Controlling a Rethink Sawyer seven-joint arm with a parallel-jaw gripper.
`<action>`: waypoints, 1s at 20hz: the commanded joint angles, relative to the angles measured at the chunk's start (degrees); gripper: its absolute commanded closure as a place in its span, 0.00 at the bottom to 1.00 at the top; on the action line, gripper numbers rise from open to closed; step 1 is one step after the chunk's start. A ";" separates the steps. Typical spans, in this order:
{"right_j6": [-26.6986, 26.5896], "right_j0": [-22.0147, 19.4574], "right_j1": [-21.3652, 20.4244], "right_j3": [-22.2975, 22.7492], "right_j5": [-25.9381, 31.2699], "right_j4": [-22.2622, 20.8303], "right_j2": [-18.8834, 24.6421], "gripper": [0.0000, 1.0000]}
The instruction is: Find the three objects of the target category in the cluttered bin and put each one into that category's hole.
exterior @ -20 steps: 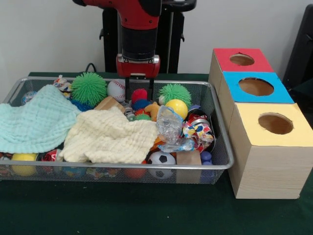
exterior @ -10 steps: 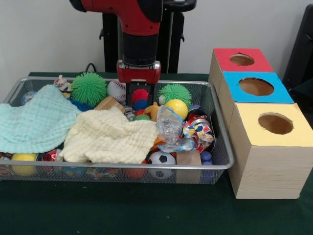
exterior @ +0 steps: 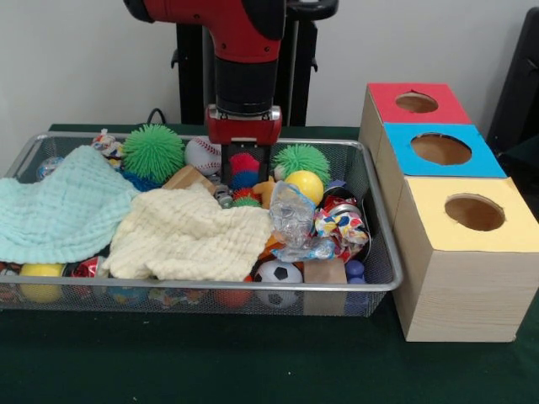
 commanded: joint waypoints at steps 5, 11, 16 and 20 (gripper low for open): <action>7.05 2.26 -1.24 -1.92 1.95 0.68 4.91 0.00; 7.25 1.92 -1.89 -1.27 2.65 1.27 6.12 0.00; 7.23 2.63 -1.23 -2.20 2.86 1.46 5.78 0.00; 6.84 3.29 0.59 -3.82 2.47 1.10 4.90 0.00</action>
